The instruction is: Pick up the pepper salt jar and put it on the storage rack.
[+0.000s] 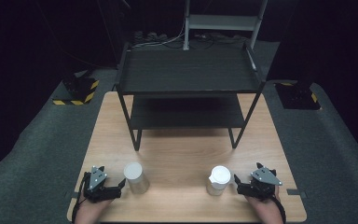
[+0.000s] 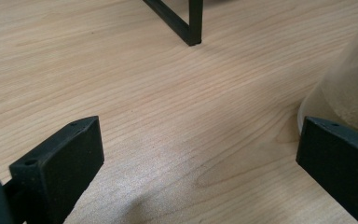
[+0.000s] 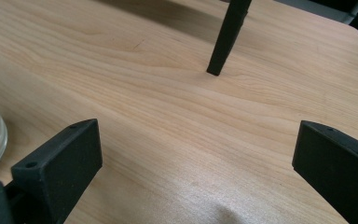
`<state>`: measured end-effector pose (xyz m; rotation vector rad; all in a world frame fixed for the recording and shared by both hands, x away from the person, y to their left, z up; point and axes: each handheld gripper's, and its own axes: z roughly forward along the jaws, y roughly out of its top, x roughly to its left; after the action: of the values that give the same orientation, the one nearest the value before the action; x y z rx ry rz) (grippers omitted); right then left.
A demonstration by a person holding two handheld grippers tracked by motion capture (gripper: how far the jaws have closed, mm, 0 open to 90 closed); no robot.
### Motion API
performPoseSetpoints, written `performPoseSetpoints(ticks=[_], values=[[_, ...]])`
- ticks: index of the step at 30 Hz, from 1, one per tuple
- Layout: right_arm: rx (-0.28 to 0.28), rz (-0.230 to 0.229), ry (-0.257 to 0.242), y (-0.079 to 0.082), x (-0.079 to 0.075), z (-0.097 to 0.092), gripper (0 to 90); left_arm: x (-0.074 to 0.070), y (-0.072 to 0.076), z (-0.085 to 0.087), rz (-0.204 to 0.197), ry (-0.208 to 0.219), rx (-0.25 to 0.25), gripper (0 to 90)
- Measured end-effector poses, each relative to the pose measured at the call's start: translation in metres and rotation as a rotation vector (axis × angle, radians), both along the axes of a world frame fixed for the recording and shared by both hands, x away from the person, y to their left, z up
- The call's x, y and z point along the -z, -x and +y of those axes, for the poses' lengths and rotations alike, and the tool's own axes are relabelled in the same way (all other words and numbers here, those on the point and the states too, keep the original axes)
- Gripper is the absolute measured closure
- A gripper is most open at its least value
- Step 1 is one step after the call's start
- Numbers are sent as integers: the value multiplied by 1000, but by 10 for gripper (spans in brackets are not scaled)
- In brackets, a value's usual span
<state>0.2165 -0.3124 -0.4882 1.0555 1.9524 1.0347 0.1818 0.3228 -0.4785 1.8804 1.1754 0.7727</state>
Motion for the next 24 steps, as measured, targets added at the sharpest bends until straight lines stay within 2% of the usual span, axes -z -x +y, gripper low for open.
performPoseSetpoints(ticks=[8, 13, 19, 24], values=[[-10, 6, 21, 1, -1, 1, 1, -2, 0, -7, 1, -59, 23, 9], [-5, 10, 32, 0, -2, 3, 1, -1, 1, -2, 4, -25, 20, 8], [-6, 14, 34, -1, -3, 4, 1, -2, -1, 0, 11, -13, 20, 8], [-7, 16, 28, -1, -3, 2, 0, 0, 2, 1, -3, -10, 30, 8]])
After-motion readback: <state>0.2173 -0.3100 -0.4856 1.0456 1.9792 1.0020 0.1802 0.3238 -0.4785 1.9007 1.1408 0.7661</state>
